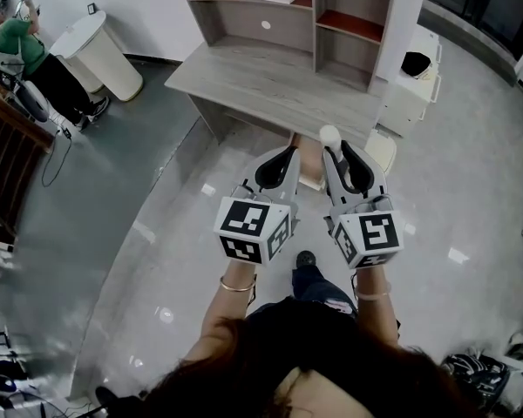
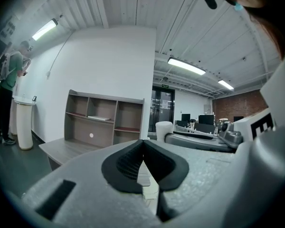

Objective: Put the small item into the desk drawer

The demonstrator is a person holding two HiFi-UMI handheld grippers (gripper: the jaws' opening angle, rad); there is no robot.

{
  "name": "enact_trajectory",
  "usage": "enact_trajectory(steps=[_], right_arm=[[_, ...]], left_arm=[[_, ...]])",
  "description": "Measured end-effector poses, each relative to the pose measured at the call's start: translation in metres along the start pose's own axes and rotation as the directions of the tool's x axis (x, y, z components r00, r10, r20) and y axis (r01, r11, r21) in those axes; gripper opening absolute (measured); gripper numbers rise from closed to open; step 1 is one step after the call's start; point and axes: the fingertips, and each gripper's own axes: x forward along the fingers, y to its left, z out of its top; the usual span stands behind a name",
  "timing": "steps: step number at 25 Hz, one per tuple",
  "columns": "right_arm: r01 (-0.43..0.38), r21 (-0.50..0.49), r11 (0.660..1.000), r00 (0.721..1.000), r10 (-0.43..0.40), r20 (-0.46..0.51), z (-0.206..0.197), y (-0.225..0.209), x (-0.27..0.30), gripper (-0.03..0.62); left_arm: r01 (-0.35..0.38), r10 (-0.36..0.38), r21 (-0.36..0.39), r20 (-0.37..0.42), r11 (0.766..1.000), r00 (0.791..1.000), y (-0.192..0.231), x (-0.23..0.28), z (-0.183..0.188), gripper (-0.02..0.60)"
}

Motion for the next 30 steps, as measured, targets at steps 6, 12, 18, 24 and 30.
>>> enact_trajectory(steps=[6,12,18,24,30], right_arm=[[-0.024,0.004,1.0,1.0,0.024,-0.016,-0.01,-0.024,0.03,0.106],[-0.03,-0.013,0.999,0.998,0.029,-0.049,-0.026,-0.046,0.056,0.106],[-0.023,-0.027,0.999,0.995,0.02,-0.101,-0.05,-0.053,0.073,0.106],[-0.01,-0.046,0.999,0.991,0.004,-0.133,-0.07,-0.052,0.098,0.106],[0.026,-0.077,0.997,0.981,-0.04,-0.189,-0.099,-0.052,0.123,0.106]], left_arm=[[-0.007,0.007,-0.003,-0.015,1.0,1.0,0.012,0.042,-0.002,0.015],[-0.028,0.028,0.0,-0.021,1.0,0.999,0.028,0.071,-0.009,0.015],[-0.04,0.04,-0.005,-0.049,0.999,0.998,0.045,0.086,-0.025,0.015],[-0.018,0.018,0.007,-0.049,1.0,0.999,0.065,0.097,-0.033,0.015],[0.017,-0.016,0.015,-0.051,1.0,0.999,0.093,0.113,-0.041,0.015]])
